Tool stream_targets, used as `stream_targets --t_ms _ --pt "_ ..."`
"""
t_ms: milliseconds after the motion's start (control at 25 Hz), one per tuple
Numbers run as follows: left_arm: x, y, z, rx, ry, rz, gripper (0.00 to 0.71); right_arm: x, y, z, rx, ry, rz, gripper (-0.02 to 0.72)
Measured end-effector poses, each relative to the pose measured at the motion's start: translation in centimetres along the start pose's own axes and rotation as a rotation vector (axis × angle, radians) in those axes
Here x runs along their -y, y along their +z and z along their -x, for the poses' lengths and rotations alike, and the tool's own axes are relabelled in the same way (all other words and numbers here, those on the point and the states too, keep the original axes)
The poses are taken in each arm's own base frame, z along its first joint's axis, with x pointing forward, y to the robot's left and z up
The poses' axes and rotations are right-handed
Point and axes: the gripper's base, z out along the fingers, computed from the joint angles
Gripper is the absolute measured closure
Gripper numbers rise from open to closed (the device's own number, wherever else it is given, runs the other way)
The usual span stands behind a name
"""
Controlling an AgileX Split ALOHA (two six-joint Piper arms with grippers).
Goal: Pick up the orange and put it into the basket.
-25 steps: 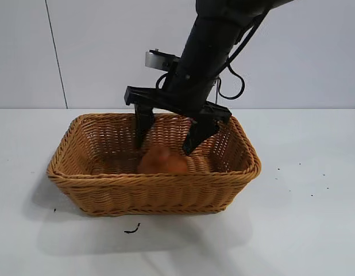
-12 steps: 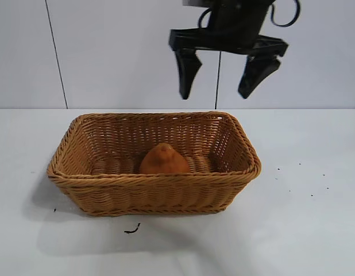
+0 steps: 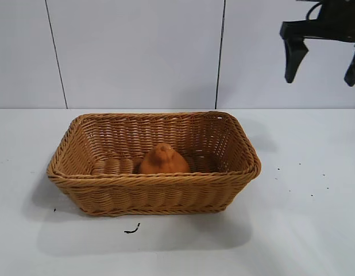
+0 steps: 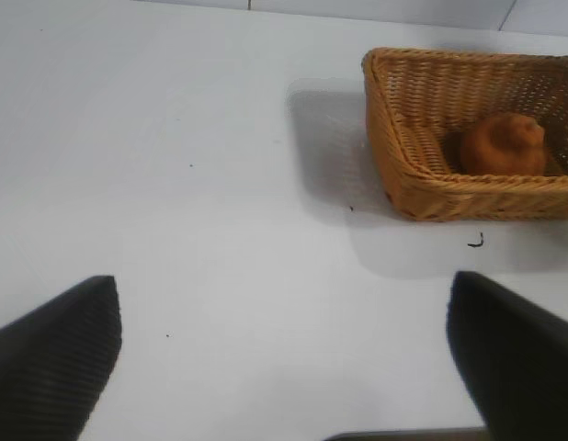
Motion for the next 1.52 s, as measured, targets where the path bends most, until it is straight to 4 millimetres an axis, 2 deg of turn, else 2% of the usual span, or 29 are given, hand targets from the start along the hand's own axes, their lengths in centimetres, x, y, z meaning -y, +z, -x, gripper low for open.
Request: stream_targets --t_ms 80,200,400,600,800,1000,1200,1320,1520 --pt "0.0 0.0 0.0 0.000 0.000 0.000 0.020 1.5 0.0 -0.1 -0.023 0.034 -0.007 0.010" --pt "0.0 0.0 0.0 0.000 0.000 0.000 0.020 2.1 0.0 -0.5 -0.063 0.033 -0.003 0.010" --pt "0.0 0.0 0.0 0.000 0.000 0.000 0.020 1.6 -0.2 -0.9 -0.092 0.022 0.050 0.010" --pt "0.0 0.0 0.0 0.000 0.000 0.000 0.020 1.5 -0.9 -2.2 -0.107 0.021 0.063 0.010" --pt "0.0 0.0 0.0 0.000 0.000 0.000 0.020 1.4 -3.9 -7.9 -0.139 0.029 0.087 0.010" --pt "0.0 0.0 0.0 0.000 0.000 0.000 0.020 1.1 -6.5 -15.8 -0.158 -0.001 0.136 0.010" --pt "0.0 0.0 0.0 0.000 0.000 0.000 0.020 1.2 -8.3 -23.8 -0.101 -0.056 0.144 0.010" --pt "0.0 0.0 0.0 0.000 0.001 0.001 0.020 1.3 -9.1 -27.6 0.013 -0.083 0.141 0.010" --pt "0.0 0.0 0.0 -0.001 0.001 0.001 0.020 1.5 -10.2 -33.5 0.334 -0.123 0.121 0.010"
